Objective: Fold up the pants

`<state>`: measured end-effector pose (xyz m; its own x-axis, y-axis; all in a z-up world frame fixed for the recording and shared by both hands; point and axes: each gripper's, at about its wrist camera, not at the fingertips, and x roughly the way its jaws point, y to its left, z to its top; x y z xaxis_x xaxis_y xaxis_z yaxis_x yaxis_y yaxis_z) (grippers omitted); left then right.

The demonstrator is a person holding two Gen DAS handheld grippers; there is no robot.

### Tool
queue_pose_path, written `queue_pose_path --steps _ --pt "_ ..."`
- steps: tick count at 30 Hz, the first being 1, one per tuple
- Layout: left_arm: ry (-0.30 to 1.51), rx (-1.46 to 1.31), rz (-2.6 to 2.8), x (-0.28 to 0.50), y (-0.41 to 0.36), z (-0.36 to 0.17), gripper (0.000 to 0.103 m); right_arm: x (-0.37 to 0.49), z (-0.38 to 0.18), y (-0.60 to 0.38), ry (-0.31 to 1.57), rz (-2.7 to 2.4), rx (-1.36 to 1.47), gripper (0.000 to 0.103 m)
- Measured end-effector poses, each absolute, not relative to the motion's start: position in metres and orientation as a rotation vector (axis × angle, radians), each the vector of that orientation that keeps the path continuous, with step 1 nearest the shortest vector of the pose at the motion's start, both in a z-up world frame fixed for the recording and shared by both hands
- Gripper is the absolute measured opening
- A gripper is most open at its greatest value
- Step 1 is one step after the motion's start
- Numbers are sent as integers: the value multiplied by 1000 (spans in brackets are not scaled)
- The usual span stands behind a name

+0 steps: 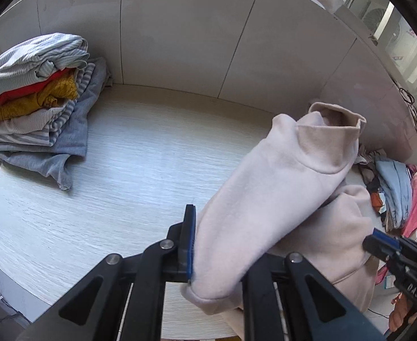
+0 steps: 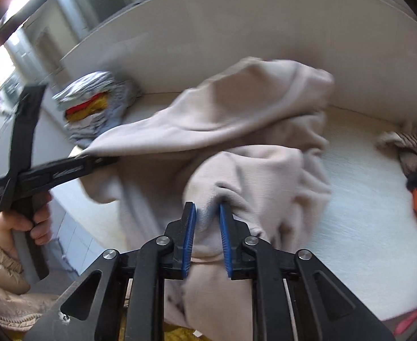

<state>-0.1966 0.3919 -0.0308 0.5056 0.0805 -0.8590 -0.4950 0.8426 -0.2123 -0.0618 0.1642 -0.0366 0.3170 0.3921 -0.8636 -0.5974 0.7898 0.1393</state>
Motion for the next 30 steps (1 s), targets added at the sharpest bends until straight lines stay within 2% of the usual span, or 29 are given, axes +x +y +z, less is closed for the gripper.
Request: queue_pose_path --steps 1,3,10,17,23,24,25,26,30 --pt "989 -475 363 -196 393 -33 12 -58 -34 157 1071 621 -212 27" --pt "988 -484 369 -195 394 -36 12 -40 -39 149 1074 553 -195 36" --pt "1010 -523 411 -192 405 -45 12 25 -38 131 1048 469 -207 37" --pt "1032 -533 453 -192 405 -52 12 111 -75 166 1106 552 -286 37" --pt "1041 -537 493 -192 409 -57 12 135 -107 199 1169 670 -286 36" --pt "1036 -535 506 -193 411 -55 12 135 -109 201 1164 682 -286 32" --pt "1032 -538 514 -194 413 -53 12 134 -111 203 1158 694 -292 18" --pt "1024 -544 525 -196 416 -51 12 131 -112 204 1153 693 -313 10" --pt "986 -572 536 -204 424 -40 12 121 -106 207 1088 512 -543 8"
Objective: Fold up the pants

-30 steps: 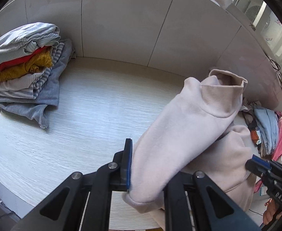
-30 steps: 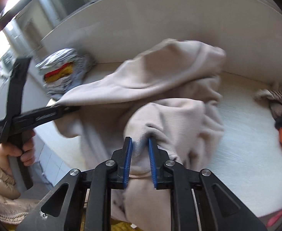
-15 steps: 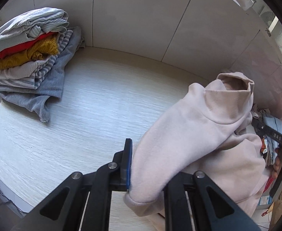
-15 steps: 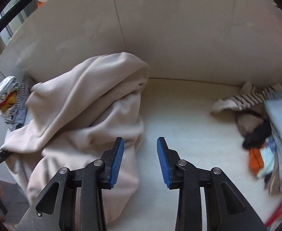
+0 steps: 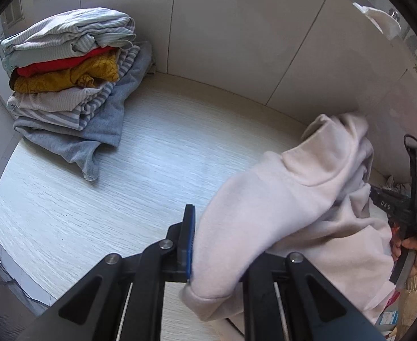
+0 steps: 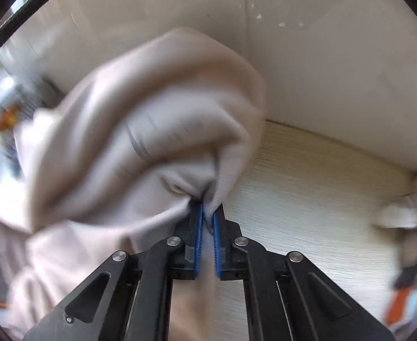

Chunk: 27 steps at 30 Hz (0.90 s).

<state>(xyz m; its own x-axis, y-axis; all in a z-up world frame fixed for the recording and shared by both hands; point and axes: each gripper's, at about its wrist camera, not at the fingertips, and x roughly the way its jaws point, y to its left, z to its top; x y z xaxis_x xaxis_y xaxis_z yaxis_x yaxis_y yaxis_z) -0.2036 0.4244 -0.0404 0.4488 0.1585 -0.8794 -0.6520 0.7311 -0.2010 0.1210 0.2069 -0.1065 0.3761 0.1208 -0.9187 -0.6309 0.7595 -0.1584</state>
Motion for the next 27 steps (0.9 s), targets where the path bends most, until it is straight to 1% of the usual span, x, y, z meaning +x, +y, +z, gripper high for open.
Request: queue_pose_path --steps 3,6,7,8,10,11,14,16,19,23,27 --pt "942 -552 488 -206 418 -28 12 119 -86 203 1065 442 -581 10" --pt "910 -534 436 -206 408 -14 12 111 -60 204 1056 415 -581 25" --pt "890 -539 406 -206 405 -9 12 106 -50 208 1071 453 -546 27" --pt "868 -542 372 -207 400 -4 12 99 -41 213 1096 499 -508 28" --pt "835 -527 304 -207 389 6 12 82 -30 228 1144 603 -444 36" --pt "824 -509 278 -206 383 10 12 72 -26 237 1178 669 -413 37" --pt "818 -435 217 -203 366 13 12 45 -28 259 1313 809 -312 42" --pt "833 -422 171 -202 361 8 12 30 -33 268 1399 857 -234 51" --pt "862 -430 113 -203 352 -1 12 11 -39 273 1464 874 -171 52" --pt "872 -428 50 -208 346 -9 12 -9 -46 288 1481 843 -194 52" --pt "872 -440 35 -214 349 -10 13 -2 -66 285 1542 842 -118 52"
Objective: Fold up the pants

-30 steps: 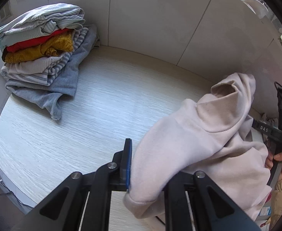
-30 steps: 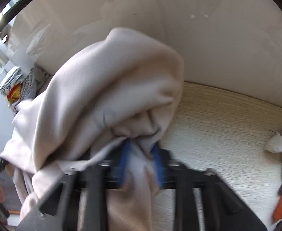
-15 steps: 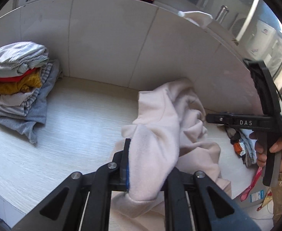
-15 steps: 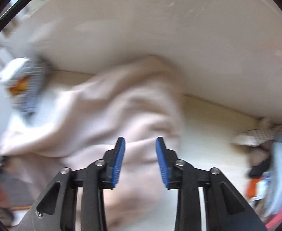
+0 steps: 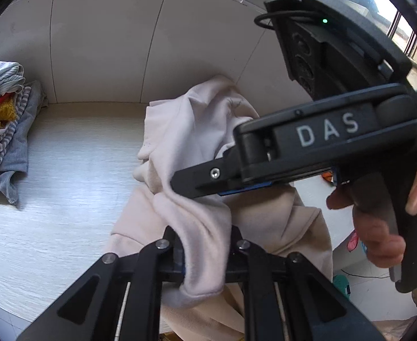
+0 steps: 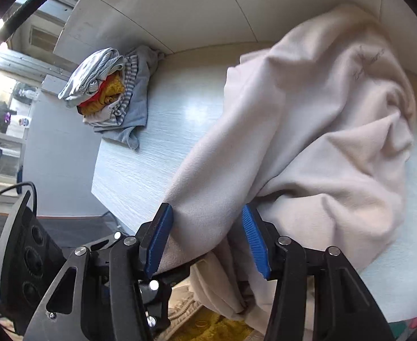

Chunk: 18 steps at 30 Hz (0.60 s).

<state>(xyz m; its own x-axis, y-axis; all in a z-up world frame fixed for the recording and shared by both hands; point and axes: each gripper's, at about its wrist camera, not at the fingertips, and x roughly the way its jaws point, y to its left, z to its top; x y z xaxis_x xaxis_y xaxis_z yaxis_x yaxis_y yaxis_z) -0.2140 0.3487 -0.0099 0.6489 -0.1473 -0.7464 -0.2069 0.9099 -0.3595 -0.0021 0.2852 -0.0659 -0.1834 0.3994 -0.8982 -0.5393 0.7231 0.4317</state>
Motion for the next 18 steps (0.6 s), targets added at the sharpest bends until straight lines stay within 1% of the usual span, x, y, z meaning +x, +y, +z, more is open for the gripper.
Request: queue_pose_path --steps 2,3,4,5,6,7,8,9,10,11,12,14,17,18 --pt "875 -450 30 -217 353 -11 15 -4 -70 284 1558 853 -91 52" --pt "875 -451 26 -218 353 -11 17 -4 -72 287 1563 856 -84 50" --pt "878 -448 20 -218 353 -12 18 -5 -73 289 1569 865 -75 42" --pt "882 -443 14 -219 352 -12 23 -7 -73 290 1569 880 -69 38" --pt "885 -434 7 -219 350 -12 27 -9 -73 296 1555 889 -72 27" --pt "885 -423 1 -221 348 -10 27 -11 -71 300 1530 896 -77 14" --pt "887 -406 -3 -222 346 -8 30 -13 -68 301 1504 898 -89 12" --pt "885 -393 -5 -222 343 -6 35 -13 -65 301 1478 893 -90 9" --pt "879 -386 -8 -223 342 -3 38 -12 -60 297 1456 883 -78 8" --pt "870 -385 -10 -227 344 1 46 -11 -56 294 1438 872 -59 8" --pt "860 -389 -7 -231 347 4 56 -10 -50 289 1411 856 -35 5" --pt "836 -403 13 -240 354 9 66 -6 -34 272 1348 832 6 5" --pt "806 -423 53 -249 363 17 69 0 -1 235 1253 797 85 5" --pt "798 -434 60 -250 366 19 72 1 9 221 1225 787 105 5"
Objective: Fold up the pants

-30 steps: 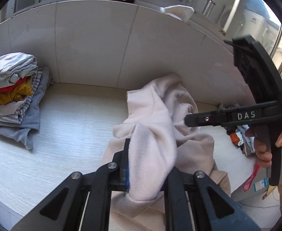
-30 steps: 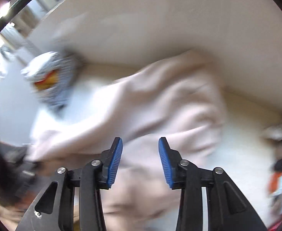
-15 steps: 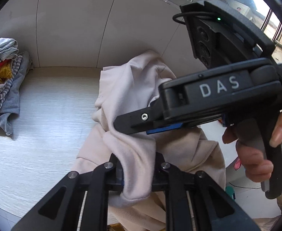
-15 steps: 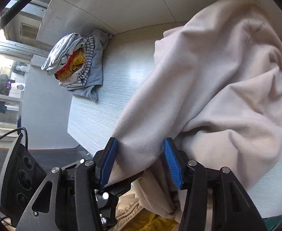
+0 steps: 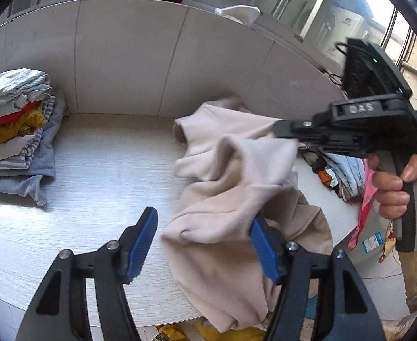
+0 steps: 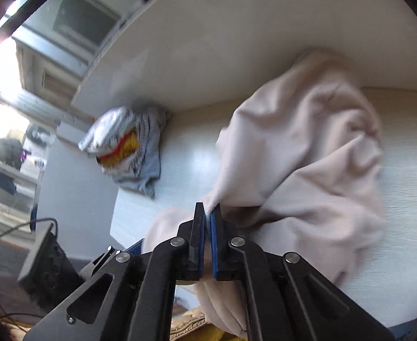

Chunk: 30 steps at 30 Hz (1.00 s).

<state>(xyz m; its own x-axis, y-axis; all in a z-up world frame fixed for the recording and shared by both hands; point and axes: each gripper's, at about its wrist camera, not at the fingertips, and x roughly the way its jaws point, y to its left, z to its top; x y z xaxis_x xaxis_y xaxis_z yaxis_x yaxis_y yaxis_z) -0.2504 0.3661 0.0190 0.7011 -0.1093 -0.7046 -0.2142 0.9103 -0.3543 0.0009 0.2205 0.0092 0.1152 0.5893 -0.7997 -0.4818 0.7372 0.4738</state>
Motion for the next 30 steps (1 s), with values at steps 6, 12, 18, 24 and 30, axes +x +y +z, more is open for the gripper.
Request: queue_pose_path --steps 6,12,18,24,30 --pt "788 -459 110 -241 368 26 74 9 49 136 1110 641 193 4" --pt "854 -433 117 -210 347 14 74 24 57 39 1051 434 264 4" --pt "931 -377 97 -171 306 -8 74 52 13 -43 1081 139 118 5" --pt "1011 -369 111 -138 285 -33 74 70 -11 -65 1125 44 -53 13" --pt "1032 -439 83 -123 269 -38 74 78 32 -11 1005 284 -195 46"
